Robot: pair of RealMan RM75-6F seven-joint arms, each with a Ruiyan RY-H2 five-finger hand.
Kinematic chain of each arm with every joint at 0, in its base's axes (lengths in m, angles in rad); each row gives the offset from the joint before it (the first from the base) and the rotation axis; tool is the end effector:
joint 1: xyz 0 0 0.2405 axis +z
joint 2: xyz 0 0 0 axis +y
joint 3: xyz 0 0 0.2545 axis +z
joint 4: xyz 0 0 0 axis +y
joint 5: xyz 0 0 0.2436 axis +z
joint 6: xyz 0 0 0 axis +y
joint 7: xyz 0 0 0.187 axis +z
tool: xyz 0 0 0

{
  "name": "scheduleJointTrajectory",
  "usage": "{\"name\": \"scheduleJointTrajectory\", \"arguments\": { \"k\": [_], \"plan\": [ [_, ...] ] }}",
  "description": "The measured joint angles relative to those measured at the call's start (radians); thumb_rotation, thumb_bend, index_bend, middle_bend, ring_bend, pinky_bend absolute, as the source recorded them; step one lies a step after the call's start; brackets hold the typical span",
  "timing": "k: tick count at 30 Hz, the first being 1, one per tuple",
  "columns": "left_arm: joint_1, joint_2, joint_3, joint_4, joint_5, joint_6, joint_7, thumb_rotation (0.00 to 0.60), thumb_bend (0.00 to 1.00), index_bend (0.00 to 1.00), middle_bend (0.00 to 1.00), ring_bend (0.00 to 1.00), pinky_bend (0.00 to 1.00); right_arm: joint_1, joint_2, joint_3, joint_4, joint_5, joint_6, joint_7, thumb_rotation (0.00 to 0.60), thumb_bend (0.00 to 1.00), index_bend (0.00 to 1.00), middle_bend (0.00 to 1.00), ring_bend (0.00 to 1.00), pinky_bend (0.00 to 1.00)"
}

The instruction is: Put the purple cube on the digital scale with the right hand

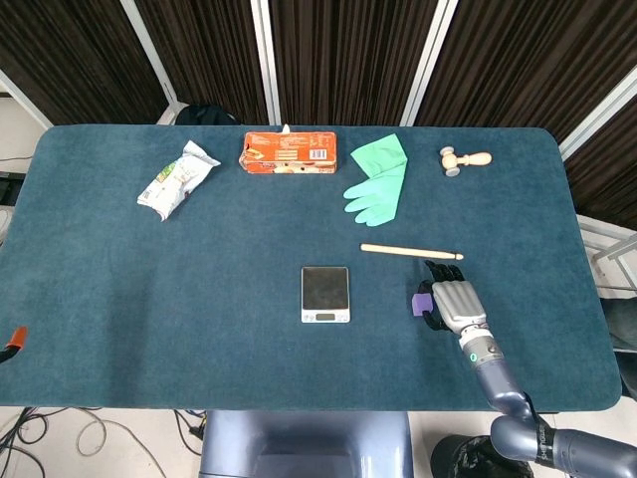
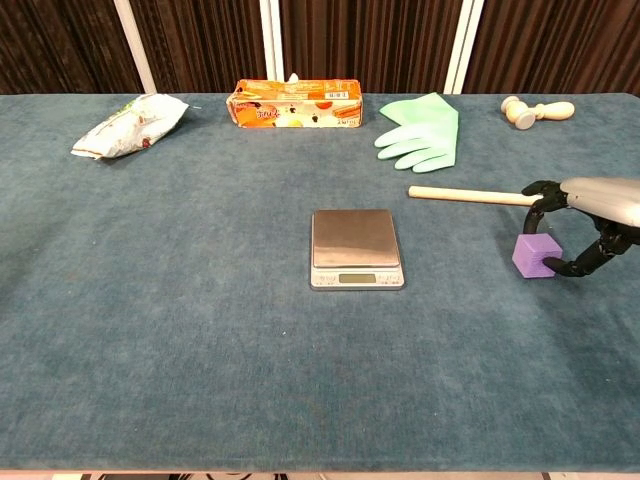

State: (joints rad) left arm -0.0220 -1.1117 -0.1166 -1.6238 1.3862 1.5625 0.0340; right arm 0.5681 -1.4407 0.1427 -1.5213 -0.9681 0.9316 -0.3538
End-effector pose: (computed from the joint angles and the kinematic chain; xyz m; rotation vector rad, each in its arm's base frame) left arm -0.3416 0.2188 0.1623 -1.1819 -0.8562 -0.8673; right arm -0.2418 -0.3586 -0.0398 1.6924 -1.1700 0.6857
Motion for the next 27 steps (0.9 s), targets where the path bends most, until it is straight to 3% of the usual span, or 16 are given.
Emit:
{"name": "scheduleJointTrajectory", "arguments": {
  "k": [15, 27],
  "plan": [
    [0.0, 0.004, -0.001, 0.001, -0.003, -0.005, -0.014, 0.6, 0.25, 0.1, 0.0, 0.0, 0.0, 0.098, 0.001, 0.056, -0.066, 0.044, -0.007, -0.099, 0.6, 0.56, 0.45, 0.0, 0.0, 0.0],
    [-0.004, 0.004, -0.002, 0.008, -0.005, -0.011, -0.02, 0.6, 0.25, 0.1, 0.0, 0.0, 0.0, 0.305, -0.137, 0.135, -0.063, 0.263, 0.045, -0.343, 0.6, 0.56, 0.45, 0.0, 0.0, 0.0]
  ]
}}
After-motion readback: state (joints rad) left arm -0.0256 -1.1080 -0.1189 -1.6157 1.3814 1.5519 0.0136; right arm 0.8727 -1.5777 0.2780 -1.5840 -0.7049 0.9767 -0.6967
